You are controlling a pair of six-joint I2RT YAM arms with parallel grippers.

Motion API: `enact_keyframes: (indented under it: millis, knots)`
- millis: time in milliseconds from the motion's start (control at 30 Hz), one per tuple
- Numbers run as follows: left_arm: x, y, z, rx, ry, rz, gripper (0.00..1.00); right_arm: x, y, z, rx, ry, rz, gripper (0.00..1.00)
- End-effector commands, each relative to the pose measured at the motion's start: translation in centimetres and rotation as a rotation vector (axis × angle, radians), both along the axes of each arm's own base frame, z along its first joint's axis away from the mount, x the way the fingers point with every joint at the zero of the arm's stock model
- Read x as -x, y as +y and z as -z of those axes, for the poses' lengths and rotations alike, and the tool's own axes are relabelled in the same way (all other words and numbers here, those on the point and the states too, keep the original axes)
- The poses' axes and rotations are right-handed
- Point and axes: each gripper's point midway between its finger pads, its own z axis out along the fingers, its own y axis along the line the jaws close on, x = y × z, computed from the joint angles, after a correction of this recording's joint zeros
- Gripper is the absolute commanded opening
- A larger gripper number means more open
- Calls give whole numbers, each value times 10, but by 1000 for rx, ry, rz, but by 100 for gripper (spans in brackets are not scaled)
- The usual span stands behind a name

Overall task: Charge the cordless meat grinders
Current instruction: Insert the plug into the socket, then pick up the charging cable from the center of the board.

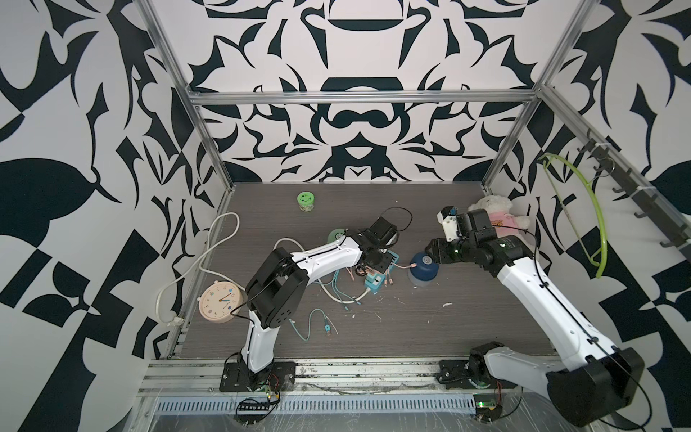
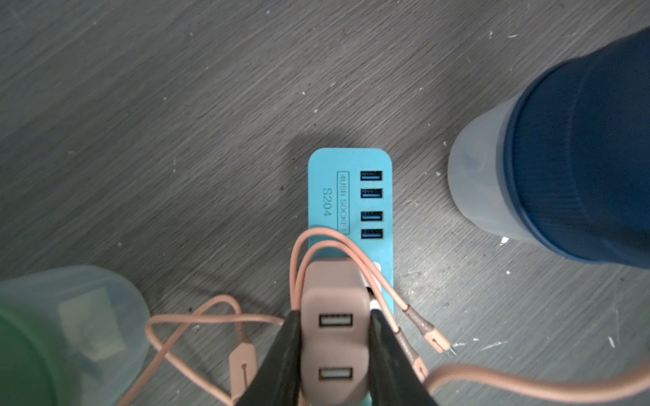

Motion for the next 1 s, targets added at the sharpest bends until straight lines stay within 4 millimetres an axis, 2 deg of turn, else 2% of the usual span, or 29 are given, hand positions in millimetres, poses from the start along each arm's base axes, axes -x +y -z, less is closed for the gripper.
enact_keyframes:
  millis: [0, 167, 467, 633, 833, 967]
  knots:
    - [24, 36, 64, -190, 159, 10, 41, -3, 1, -20, 0, -52, -9, 55]
    - [14, 24, 33, -128, 119, 3, 49, -4, 1, -21, -1, -57, -6, 56]
    - [-3, 14, -24, 5, 62, -37, 57, -5, 1, -21, -1, -59, -10, 60]
    - [-5, 8, -44, 80, 72, -43, 68, -8, 2, -21, -1, -60, -14, 62]
    - [-17, 14, -64, 134, 42, -96, 77, -11, 4, -22, -6, -64, -21, 66]
    - [-42, 27, -92, 205, -34, -203, 77, -16, 9, -24, -18, -67, -41, 66]
